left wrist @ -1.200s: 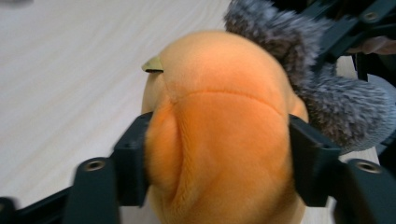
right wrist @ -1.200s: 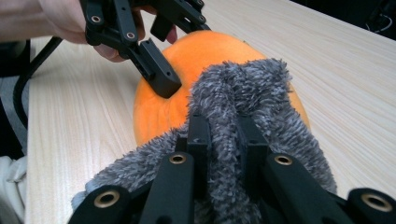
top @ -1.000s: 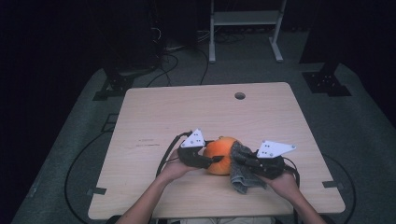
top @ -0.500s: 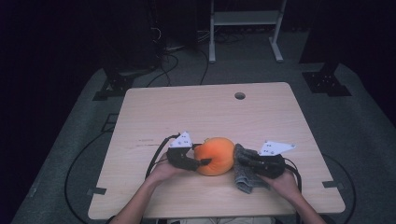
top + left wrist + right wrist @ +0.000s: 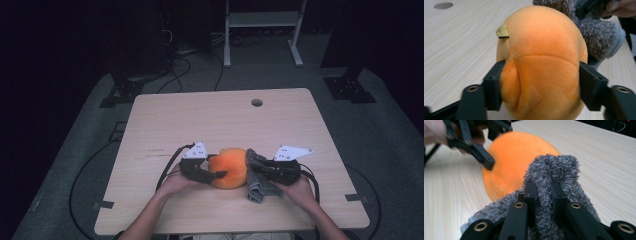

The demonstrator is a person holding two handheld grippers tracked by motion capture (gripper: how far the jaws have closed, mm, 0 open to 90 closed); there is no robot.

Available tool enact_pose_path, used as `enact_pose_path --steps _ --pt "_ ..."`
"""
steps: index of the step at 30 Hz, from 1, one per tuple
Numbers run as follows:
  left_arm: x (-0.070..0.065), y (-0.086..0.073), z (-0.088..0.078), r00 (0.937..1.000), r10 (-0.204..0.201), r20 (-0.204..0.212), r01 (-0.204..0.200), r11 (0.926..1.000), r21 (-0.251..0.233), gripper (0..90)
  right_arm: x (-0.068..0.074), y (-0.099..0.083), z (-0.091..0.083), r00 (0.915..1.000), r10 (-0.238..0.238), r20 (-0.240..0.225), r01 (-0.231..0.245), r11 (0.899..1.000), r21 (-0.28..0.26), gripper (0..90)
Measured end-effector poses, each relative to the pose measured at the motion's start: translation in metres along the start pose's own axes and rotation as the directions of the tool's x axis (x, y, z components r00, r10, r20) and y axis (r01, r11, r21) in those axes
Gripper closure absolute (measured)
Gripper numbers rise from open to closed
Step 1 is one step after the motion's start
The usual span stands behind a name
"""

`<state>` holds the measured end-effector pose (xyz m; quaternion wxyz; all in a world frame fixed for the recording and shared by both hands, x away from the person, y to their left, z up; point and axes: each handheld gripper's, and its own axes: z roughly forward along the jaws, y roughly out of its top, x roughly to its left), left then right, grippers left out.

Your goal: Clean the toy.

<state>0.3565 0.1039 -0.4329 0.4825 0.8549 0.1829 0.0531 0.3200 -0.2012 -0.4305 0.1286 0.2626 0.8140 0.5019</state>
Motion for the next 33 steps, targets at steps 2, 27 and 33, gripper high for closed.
enact_pose_path --steps 2,27,33 --pt "-0.003 0.008 0.000 0.9995 -0.030 -0.007 0.030 0.9995 0.009 15.8 0.001 -0.001 0.003 0.9999 -0.001 0.013 0.001 1.000 0.013 78.2" --pt "-0.008 -0.001 0.001 0.9932 0.116 0.013 -0.116 0.9932 -0.015 35.1 -0.010 -0.004 0.001 0.9975 0.058 -0.039 -0.058 0.998 0.003 78.0" --pt "-0.010 -0.002 0.001 0.9914 0.130 0.018 -0.129 0.9912 -0.028 35.2 -0.013 0.002 -0.004 0.9969 0.061 -0.050 -0.062 0.998 -0.019 78.0"
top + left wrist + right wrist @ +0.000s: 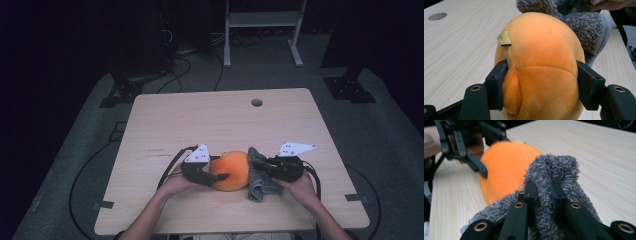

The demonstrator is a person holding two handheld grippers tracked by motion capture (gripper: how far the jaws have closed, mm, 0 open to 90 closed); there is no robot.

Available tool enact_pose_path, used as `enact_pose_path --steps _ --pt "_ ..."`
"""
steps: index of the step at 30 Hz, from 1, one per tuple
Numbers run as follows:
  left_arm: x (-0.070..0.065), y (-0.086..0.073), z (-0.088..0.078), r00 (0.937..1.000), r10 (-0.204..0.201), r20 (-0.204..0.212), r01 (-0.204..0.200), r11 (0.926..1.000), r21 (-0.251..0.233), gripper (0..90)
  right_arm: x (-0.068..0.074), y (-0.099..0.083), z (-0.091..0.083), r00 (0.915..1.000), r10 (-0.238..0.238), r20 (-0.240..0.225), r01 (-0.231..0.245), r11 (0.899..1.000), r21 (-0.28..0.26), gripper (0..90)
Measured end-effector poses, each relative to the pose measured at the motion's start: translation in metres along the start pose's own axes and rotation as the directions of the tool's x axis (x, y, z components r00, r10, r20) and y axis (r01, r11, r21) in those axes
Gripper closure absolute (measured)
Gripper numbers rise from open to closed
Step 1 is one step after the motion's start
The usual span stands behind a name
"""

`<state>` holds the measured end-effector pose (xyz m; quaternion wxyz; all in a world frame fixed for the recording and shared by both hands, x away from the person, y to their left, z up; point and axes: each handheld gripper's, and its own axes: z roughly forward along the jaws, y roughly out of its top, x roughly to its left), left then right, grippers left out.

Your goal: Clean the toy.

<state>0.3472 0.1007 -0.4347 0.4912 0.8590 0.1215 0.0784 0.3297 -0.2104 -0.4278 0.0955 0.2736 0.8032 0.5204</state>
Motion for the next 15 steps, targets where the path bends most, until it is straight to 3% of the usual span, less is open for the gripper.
enact_pose_path --steps 5,7,10,15 --pt "0.001 -0.001 -0.001 1.0000 -0.005 0.005 0.005 1.0000 -0.004 35.2 -0.006 -0.005 0.007 0.9992 0.039 -0.011 -0.039 0.999 0.018 78.0" --pt "0.001 -0.001 -0.001 1.0000 -0.001 0.008 0.001 1.0000 -0.007 35.1 -0.007 -0.007 0.005 0.9995 0.030 0.009 -0.030 0.998 0.064 78.1" --pt "0.001 -0.002 -0.001 0.9999 0.007 0.012 -0.007 1.0000 -0.007 35.0 -0.007 -0.008 -0.001 0.9995 0.020 0.025 -0.022 0.997 0.080 78.0" --pt "-0.005 0.001 0.001 0.9986 0.049 0.018 -0.049 0.9988 -0.003 34.6 -0.002 0.002 -0.004 0.9995 0.017 -0.028 -0.017 1.000 -0.005 78.0"
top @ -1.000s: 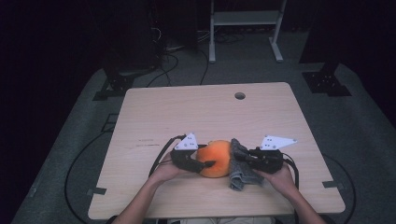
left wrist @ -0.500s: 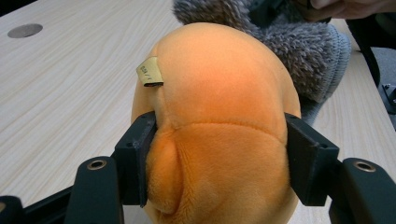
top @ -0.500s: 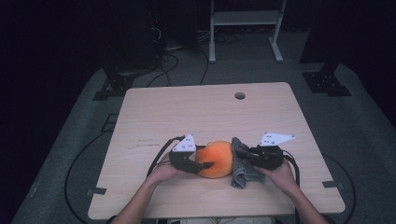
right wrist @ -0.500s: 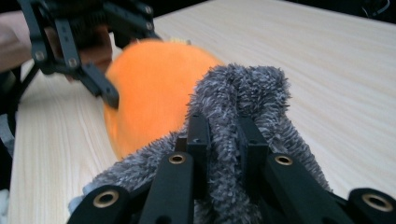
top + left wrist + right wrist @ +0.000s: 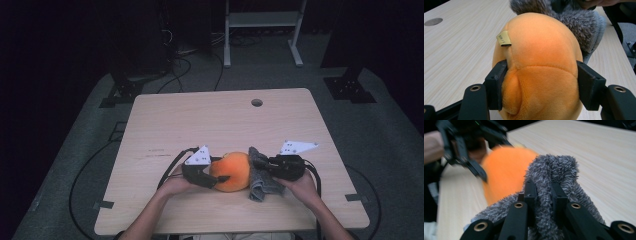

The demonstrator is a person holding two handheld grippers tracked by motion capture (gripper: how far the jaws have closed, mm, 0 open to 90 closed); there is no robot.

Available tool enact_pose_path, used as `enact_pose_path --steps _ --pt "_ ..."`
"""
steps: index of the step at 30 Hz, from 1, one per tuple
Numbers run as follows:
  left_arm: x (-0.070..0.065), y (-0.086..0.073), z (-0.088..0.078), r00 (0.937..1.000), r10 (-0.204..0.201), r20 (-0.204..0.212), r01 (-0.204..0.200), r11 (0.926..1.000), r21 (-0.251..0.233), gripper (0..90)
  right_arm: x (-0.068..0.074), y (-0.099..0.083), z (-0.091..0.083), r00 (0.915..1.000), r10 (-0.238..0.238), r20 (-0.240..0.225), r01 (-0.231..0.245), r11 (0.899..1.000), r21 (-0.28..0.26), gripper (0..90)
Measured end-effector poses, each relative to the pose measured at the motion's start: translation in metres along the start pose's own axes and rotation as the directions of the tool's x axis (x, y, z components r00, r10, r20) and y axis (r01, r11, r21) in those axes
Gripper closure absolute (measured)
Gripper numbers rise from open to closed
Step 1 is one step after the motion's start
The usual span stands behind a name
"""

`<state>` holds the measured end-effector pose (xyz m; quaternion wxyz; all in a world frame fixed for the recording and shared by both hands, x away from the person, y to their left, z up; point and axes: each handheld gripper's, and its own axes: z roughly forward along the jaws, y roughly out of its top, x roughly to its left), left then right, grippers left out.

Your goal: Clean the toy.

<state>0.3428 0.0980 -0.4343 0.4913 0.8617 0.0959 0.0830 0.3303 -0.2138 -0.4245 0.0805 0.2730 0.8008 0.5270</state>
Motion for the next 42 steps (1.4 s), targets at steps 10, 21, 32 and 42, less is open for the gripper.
enact_pose_path --steps 10,21,32,42 --pt "0.002 -0.003 -0.001 0.9998 -0.011 0.016 0.011 0.9999 -0.005 34.2 -0.002 0.000 0.011 0.9997 -0.013 0.021 0.012 1.000 0.028 78.4" --pt "0.003 -0.001 0.002 0.9996 -0.025 0.008 0.025 0.9996 -0.009 33.4 0.016 -0.006 -0.012 0.9986 -0.053 0.002 0.053 0.999 0.010 78.4" --pt "0.007 0.000 0.002 0.9975 -0.070 -0.008 0.070 0.9975 -0.003 32.4 0.024 -0.005 0.008 0.9926 -0.115 0.039 0.112 0.992 0.056 78.4" --pt "0.005 0.001 0.006 0.9977 -0.065 -0.019 0.065 0.9978 -0.007 32.2 0.033 0.003 0.002 0.9912 -0.132 0.009 0.132 0.991 0.010 78.3"
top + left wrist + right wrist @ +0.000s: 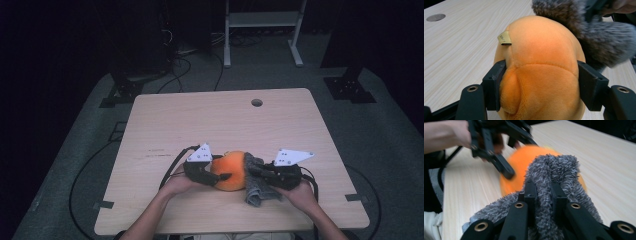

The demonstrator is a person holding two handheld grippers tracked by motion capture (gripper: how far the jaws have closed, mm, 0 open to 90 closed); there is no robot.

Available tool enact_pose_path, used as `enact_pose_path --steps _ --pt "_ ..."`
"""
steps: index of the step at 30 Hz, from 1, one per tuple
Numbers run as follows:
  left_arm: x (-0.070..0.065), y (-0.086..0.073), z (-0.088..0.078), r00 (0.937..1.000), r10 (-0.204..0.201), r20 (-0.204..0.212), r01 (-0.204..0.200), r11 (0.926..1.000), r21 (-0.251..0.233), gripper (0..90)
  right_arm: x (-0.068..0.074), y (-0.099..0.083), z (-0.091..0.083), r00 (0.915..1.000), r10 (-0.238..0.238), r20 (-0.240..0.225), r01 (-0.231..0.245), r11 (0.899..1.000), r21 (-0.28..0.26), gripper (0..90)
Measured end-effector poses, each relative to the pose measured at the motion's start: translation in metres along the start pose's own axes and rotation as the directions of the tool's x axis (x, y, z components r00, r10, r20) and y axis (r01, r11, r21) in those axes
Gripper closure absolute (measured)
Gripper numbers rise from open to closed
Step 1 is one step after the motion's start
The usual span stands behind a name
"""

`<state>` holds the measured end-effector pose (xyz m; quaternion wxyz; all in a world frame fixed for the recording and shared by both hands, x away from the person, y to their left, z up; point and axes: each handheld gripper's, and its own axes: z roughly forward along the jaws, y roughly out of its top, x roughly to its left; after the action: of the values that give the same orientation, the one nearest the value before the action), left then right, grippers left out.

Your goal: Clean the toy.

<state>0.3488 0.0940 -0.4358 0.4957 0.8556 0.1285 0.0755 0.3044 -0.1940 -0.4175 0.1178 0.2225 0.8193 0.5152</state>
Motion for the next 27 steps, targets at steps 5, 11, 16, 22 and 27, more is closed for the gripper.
enact_pose_path --steps 5,11,16,22,27 --pt "0.002 -0.001 -0.002 0.9998 -0.018 -0.003 0.018 0.9998 0.001 32.1 0.002 0.003 0.012 0.9998 -0.019 0.006 0.019 1.000 0.023 78.5" --pt "0.003 0.000 -0.001 0.9998 -0.019 -0.006 0.019 0.9998 0.001 31.2 -0.006 -0.009 0.002 0.9983 -0.005 0.058 0.001 0.998 0.063 78.2" --pt "0.001 0.002 0.001 0.9995 -0.023 -0.020 0.023 0.9997 0.000 28.4 0.001 0.006 0.004 0.9997 -0.020 0.012 0.020 1.000 -0.009 78.2" --pt "0.007 0.000 -0.005 0.9974 -0.071 0.006 0.071 0.9973 -0.015 11.8 -0.008 0.001 0.016 0.9995 0.029 0.015 -0.029 1.000 -0.007 78.4" --pt "0.012 -0.007 -0.006 0.9933 -0.115 -0.015 0.115 0.9929 0.029 6.8 -0.015 -0.002 0.013 0.9977 0.057 0.037 -0.057 0.998 -0.008 78.4"
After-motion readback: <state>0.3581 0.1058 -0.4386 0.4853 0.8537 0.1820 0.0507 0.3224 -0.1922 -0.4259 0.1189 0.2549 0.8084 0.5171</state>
